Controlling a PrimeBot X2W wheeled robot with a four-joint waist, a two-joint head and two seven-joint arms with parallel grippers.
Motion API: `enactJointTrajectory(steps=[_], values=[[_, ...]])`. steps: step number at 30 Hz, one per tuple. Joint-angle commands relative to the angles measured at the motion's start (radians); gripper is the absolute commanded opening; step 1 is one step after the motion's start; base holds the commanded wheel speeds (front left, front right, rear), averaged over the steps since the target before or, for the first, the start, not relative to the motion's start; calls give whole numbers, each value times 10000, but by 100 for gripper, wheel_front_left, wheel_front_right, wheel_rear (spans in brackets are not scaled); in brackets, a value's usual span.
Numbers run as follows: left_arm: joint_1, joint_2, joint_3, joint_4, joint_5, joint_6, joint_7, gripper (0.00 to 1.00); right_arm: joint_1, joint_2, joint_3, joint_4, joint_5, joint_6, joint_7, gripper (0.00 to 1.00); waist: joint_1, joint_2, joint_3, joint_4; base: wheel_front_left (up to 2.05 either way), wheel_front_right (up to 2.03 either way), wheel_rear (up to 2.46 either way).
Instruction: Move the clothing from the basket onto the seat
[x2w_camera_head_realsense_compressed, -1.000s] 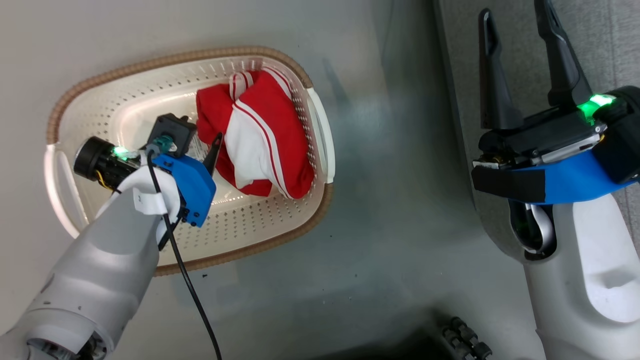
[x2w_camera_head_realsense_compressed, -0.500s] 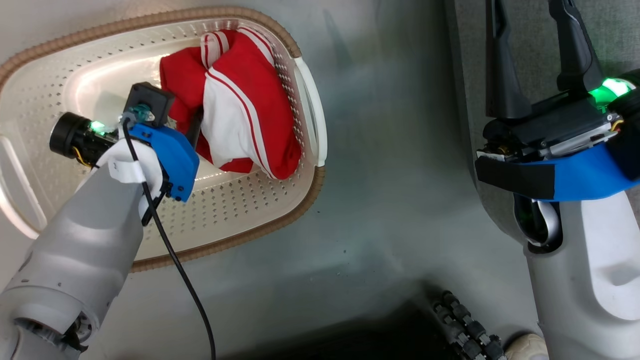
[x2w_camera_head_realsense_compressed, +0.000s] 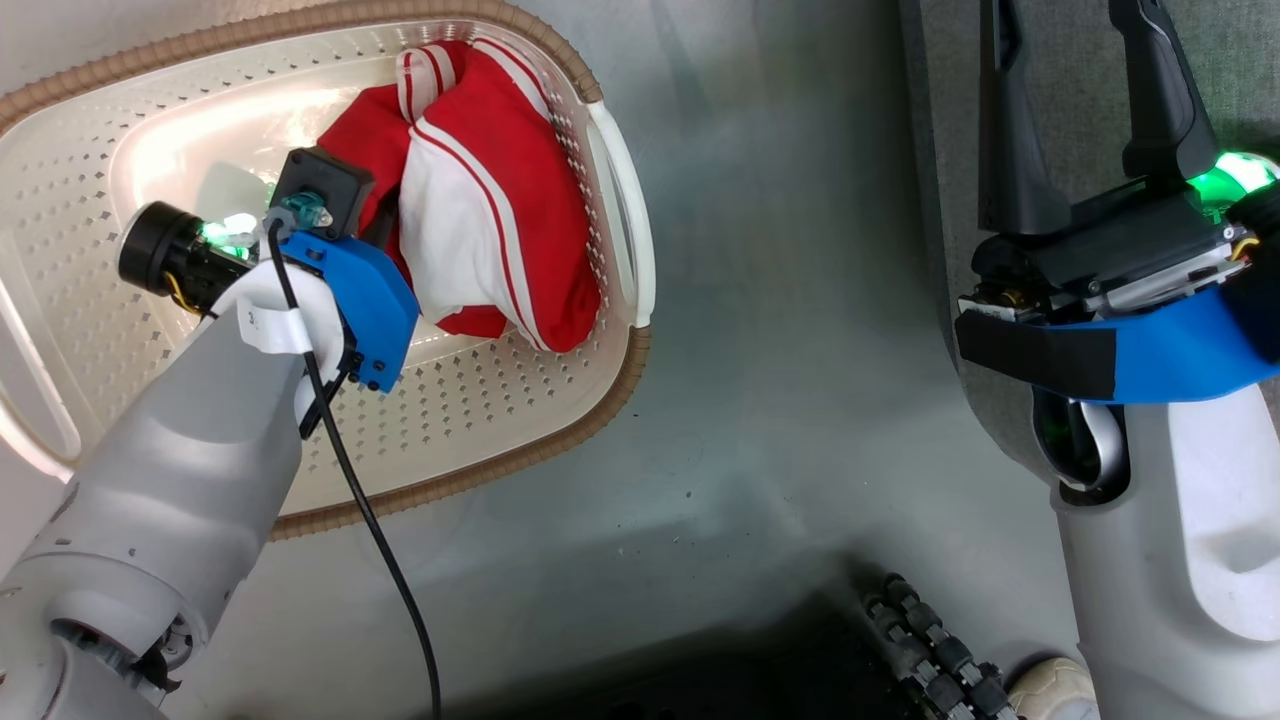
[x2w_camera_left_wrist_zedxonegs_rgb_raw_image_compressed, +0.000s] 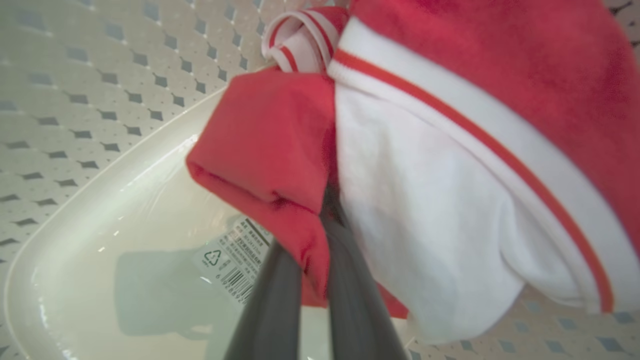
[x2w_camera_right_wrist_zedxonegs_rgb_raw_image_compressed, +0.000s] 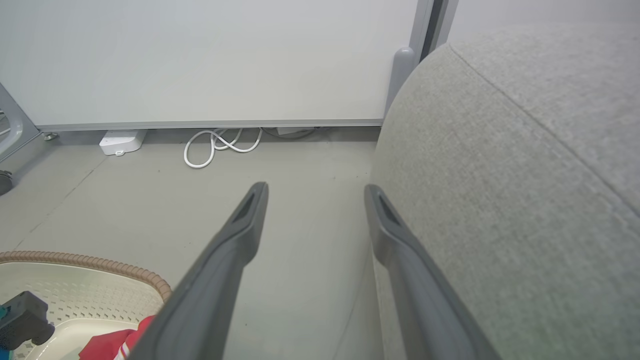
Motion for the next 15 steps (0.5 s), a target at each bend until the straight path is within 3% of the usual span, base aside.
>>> enactJointTrajectory(steps=[1, 15], values=[[-231, 17, -89, -52, -86, -14, -76, 0, -77, 7, -80, 152, 11, 1, 7, 100, -1, 0, -27, 23, 0, 0, 0], [-56, -188, -554, -754, -880, -14, -914, 0, 197, -171, -485, 301, -46, 1, 1, 100, -1, 0, -831, 742, 0, 0, 0]])
